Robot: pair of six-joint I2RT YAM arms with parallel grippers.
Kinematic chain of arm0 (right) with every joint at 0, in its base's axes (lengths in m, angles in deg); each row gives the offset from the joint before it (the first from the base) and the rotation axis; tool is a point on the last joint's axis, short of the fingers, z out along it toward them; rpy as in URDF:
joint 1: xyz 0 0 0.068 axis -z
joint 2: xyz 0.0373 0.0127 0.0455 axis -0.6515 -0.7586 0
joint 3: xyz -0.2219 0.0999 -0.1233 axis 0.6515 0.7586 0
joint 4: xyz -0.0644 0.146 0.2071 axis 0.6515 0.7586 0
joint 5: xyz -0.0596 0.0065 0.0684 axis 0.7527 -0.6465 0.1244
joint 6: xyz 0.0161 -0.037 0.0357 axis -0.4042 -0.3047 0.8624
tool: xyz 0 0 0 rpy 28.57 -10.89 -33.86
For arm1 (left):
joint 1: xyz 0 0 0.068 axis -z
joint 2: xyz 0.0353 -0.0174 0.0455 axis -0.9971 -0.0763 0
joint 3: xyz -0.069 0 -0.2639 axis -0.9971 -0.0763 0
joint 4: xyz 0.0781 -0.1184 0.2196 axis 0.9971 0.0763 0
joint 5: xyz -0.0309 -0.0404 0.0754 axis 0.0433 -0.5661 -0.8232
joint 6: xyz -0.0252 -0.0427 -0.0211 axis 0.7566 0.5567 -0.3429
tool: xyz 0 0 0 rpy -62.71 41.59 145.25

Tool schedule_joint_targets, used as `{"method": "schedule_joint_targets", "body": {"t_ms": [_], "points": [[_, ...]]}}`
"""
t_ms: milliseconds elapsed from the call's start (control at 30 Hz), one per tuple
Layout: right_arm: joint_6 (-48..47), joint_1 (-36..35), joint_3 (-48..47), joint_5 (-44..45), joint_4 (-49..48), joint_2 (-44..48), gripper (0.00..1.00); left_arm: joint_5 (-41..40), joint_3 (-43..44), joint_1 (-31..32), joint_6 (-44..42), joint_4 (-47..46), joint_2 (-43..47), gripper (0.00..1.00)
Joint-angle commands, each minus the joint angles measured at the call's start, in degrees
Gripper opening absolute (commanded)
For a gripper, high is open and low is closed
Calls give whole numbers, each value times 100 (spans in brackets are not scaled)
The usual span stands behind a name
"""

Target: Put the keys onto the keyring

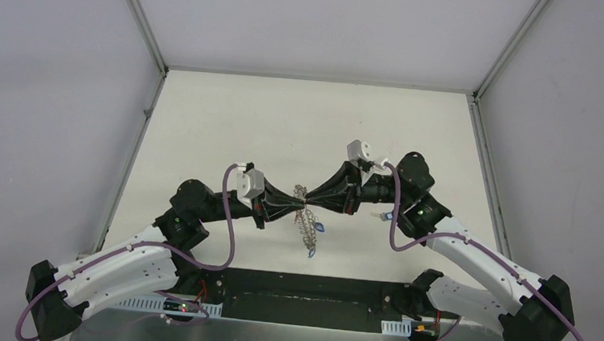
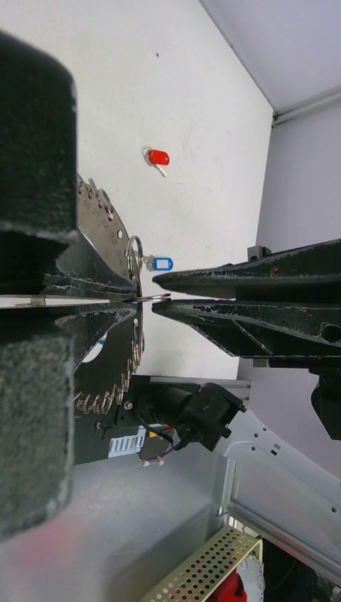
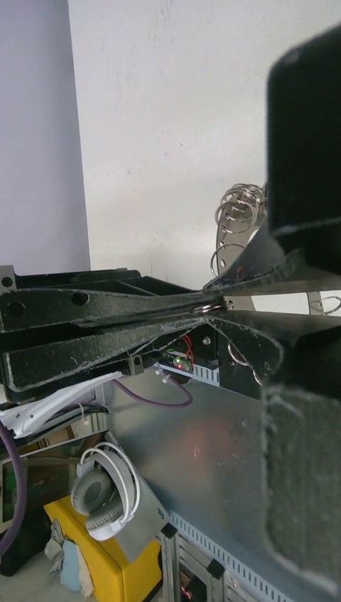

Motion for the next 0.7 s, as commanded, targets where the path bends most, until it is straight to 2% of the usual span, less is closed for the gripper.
{"method": "schedule_joint_targets", "body": {"t_ms": [0,67,233,400,533,600,667], "points": [[63,-26,36,-169,-377,-35,9,149,176,57,-60,-562,68,0],[92,-26,24,-178,-380,-62,0,152,176,57,-76,-541,87,0],[144,-26,14,-157,-382,-87,0,134,158,57,-84,-539,144,0],[181,-22,1,-220,-360,-163,21,114,158,51,-93,-538,170,0],[174,-25,23,-244,-344,-206,24,135,158,55,-129,-545,174,0],[163,-23,19,-221,-313,-196,19,140,158,57,-138,-543,167,0],[134,-21,2,-209,-292,-179,0,155,175,53,-154,-491,180,0]]}}
